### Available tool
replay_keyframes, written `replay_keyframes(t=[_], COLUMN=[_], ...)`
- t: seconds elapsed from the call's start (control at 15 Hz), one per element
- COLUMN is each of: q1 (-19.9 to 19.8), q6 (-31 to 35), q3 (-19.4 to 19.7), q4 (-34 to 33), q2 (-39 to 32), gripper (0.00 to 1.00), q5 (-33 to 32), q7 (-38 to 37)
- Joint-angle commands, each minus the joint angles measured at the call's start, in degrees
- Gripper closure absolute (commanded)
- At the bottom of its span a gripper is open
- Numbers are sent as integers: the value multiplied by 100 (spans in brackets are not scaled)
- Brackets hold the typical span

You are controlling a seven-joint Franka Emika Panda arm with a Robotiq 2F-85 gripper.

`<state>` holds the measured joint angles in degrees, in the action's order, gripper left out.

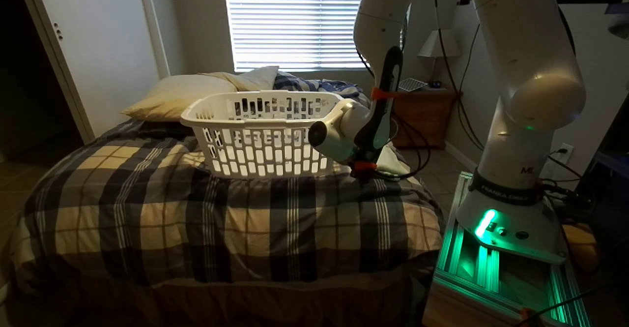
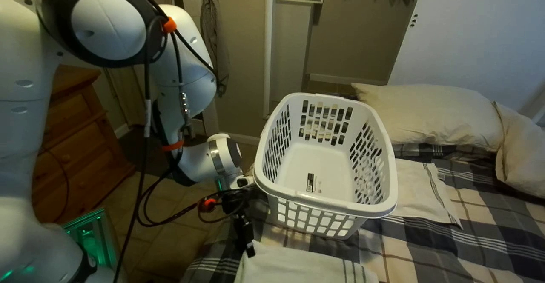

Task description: Put the towel on the side of the laundry basket

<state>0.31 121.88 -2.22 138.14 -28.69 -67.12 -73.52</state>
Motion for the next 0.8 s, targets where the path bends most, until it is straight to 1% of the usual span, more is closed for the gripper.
replay_keyframes(t=[0.0,0.27,0.47,0.6,0.73], q1=[51,27,9,18,83], q6=[-256,-374,-359,-366,-565], q3=[35,14,54,83,62], q4=[518,982,1106,1195,1419], q2=[671,1251,1456,1642,2006], gripper=[97,97,97,97,97], q5=[419,672,725,672,739], q7=[128,245,368,355,244])
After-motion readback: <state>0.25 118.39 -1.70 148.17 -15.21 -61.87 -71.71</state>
